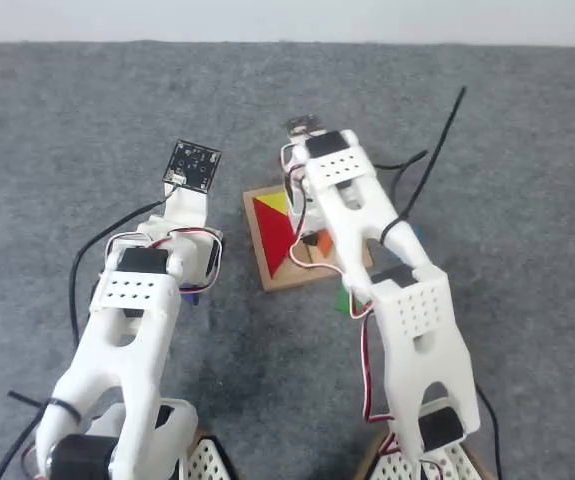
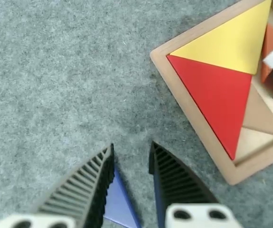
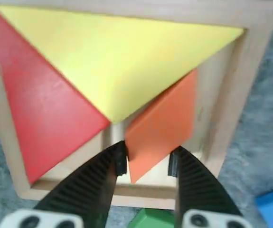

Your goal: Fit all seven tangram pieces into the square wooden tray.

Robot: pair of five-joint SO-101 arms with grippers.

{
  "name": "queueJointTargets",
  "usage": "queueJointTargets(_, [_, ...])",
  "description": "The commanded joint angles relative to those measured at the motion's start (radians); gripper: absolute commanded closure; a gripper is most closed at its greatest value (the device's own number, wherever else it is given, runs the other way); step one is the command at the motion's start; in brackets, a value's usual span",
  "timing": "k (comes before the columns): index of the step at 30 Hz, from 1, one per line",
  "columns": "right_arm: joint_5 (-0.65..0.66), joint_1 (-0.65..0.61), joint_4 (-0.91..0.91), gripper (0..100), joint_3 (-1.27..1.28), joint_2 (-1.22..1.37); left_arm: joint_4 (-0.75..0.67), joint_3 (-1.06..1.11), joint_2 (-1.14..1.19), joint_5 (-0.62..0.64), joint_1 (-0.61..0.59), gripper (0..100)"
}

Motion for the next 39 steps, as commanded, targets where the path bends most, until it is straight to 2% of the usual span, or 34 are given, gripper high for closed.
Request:
queueJointTargets(1, [-0.012, 0.093, 0.005, 94.6, -0.048, 0.035, -0.009, -0.027, -0.002, 0.003, -0.005, 87])
queueJointTargets(3, [-0.009, 0.108, 0.010, 99.4, -0.068, 0.028, -0.009, -0.027, -0.002, 0.003, -0.005, 87])
queueJointTargets(12, [0.025, 0.220, 0.154, 99.1, -0.339, 0.025, -0.009, -0.025, -0.002, 0.003, -0.003, 87])
queueJointTargets(18, [0.048, 0.232, 0.262, 99.0, -0.578, 0.035, -0.009, -0.025, -0.002, 0.003, -0.002, 87])
queueJointTargets(23, [0.086, 0.240, 0.260, 99.0, -0.600, 0.033, -0.009, -0.025, -0.002, 0.003, -0.003, 87])
queueJointTargets(29, [0.095, 0.340, 0.213, 98.9, -0.600, 0.047, -0.009, -0.025, -0.002, 0.003, 0.002, 87])
queueJointTargets(33, [0.094, 0.361, 0.148, 98.9, -0.595, 0.058, -0.009, -0.025, -0.002, 0.003, 0.000, 87])
queueJointTargets(39, [0.008, 0.394, 0.133, 98.8, -0.600, 0.091, -0.009, -0.025, -0.002, 0.003, -0.003, 87])
